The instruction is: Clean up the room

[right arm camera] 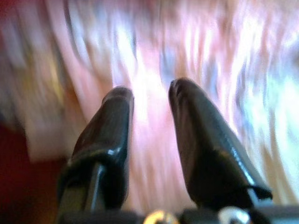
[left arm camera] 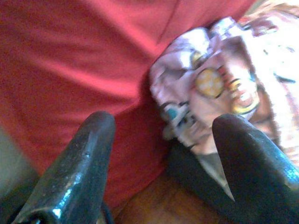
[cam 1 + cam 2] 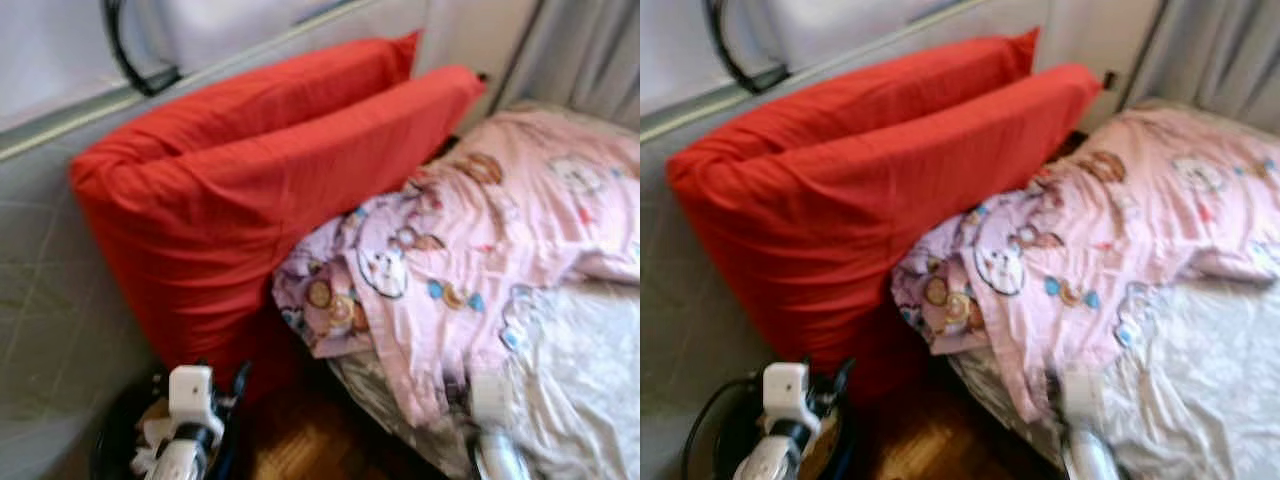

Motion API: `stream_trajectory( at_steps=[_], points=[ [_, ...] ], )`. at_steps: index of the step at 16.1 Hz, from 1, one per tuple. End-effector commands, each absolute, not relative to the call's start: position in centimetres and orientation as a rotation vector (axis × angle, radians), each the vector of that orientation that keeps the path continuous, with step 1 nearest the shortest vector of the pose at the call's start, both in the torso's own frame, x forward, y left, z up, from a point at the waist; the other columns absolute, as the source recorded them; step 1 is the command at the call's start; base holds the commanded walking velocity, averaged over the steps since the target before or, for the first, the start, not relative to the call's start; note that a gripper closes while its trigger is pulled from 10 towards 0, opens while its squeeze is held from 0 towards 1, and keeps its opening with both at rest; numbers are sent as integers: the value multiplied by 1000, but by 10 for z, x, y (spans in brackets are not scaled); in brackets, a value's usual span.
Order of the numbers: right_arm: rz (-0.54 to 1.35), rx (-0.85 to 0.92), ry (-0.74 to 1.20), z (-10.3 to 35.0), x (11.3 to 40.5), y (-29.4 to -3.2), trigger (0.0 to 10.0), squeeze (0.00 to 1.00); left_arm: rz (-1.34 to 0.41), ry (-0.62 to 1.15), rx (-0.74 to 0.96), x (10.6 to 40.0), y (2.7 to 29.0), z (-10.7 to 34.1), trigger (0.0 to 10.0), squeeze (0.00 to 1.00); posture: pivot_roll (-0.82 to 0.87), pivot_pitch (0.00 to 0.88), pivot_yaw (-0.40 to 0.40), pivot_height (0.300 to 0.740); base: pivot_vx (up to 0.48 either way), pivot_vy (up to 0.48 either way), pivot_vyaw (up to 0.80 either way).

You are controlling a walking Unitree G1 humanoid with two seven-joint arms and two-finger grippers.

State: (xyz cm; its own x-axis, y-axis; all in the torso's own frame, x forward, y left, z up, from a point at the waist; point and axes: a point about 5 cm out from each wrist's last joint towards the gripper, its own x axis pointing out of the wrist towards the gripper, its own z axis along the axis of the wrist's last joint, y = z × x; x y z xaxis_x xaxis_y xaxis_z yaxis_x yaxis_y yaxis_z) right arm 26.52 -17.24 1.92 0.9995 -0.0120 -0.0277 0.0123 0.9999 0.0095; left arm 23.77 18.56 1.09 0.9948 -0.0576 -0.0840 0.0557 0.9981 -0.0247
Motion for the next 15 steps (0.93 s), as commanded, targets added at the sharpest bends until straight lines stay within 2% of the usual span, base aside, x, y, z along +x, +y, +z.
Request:
stream_trajectory(
  at_steps=[1,3,8,13,15],
  points=[
    [-1,9,-47,33,271,-171,10000,0,-53,104,-21,233,185,9,10000,0,-8,87,19,740,0,0,0],
    [3,-20,-104,41,270,-173,10000,0,-56,62,-16,234,185,24,10000,0,-6,79,21,740,0,0,0],
    [-15,-17,40,20,250,-173,10000,0,-36,75,-17,229,186,32,10000,0,-4,85,19,740,0,0,0],
    [6,-36,79,18,249,-169,10000,0,-22,101,-15,232,188,33,10000,0,-3,115,19,740,0,0,0],
    [6,-42,90,17,249,-169,10000,0,-22,107,-14,233,188,34,10000,0,-3,125,20,740,0,0,597]
  ],
)
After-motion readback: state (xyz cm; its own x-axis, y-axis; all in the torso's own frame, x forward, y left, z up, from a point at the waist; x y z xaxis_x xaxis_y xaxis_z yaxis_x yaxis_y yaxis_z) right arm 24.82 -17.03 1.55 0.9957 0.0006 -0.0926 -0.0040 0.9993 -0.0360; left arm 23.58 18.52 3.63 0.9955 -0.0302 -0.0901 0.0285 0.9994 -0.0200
